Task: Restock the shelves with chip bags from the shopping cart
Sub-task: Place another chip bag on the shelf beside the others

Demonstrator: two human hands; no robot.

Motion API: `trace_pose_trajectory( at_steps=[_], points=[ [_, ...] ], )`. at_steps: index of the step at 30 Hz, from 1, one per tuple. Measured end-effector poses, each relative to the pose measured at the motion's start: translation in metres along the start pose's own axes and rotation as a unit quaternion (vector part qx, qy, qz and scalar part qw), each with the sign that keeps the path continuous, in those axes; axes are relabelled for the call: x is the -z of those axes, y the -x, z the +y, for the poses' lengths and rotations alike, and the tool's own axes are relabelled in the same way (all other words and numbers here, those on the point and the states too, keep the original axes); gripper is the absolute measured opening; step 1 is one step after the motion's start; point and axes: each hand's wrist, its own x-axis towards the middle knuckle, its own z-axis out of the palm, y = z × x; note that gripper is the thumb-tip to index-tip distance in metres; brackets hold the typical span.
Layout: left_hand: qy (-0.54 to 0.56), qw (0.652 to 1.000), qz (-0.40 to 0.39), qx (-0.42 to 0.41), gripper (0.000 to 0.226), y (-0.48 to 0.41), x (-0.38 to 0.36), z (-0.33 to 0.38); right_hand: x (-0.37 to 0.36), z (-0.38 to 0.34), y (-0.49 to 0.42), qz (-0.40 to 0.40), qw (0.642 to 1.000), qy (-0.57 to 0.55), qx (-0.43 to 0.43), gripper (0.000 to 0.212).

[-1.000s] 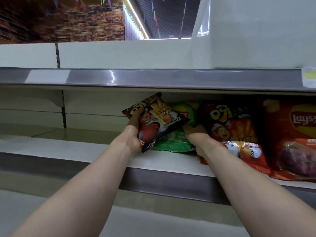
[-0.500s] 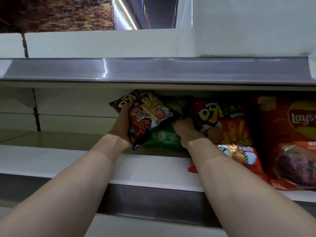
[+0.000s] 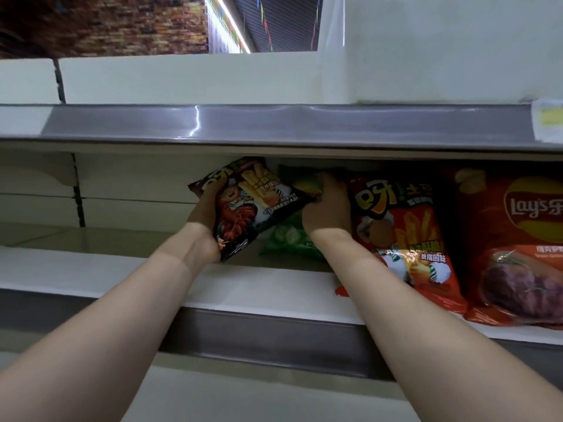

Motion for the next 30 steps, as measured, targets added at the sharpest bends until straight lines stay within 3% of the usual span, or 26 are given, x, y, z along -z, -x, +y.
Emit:
trace_pose_trajectory(
  at_steps=[4,7,10,13,16,19,22,26,30],
  points=[
    [-0.030,0.998,-0.037,0.032,0.042,0.020,0.009,0.001,0.016,0.002,0.014,-0.084,0.982,-0.114,-0.122,0.030],
    [-0.044,0.996,-0.050,0.056,0.048,0.033,0.010,0.001,0.038,-0.003,0.030,-0.189,0.936,-0.202,-0.217,0.034],
    [-0.089,0.991,-0.056,0.080,0.050,0.043,0.005,-0.003,0.060,-0.009,0.039,-0.189,0.922,-0.227,-0.250,0.034],
    [-0.117,0.987,-0.074,0.082,0.043,0.053,-0.005,-0.010,0.076,-0.016,0.050,-0.184,0.950,-0.128,-0.218,0.047],
    [-0.143,0.982,-0.103,0.065,0.031,0.066,-0.025,-0.014,0.090,-0.017,0.062,-0.186,0.963,-0.079,-0.176,0.073],
    [-0.165,0.974,-0.134,0.073,0.045,0.077,-0.044,-0.019,0.105,-0.011,0.070,-0.200,0.959,-0.114,-0.163,0.059],
    [-0.164,0.971,-0.161,0.072,0.033,0.090,-0.062,-0.023,0.126,-0.004,0.076,-0.178,0.962,-0.143,-0.151,0.039],
    [-0.184,0.975,-0.120,0.035,0.065,0.098,-0.093,-0.035,0.150,0.005,0.080,-0.121,0.972,-0.141,-0.144,0.041],
    [-0.196,0.977,-0.079,0.009,0.068,0.098,-0.120,-0.056,0.167,0.015,0.082,-0.065,0.987,-0.072,-0.126,0.038]
  ],
)
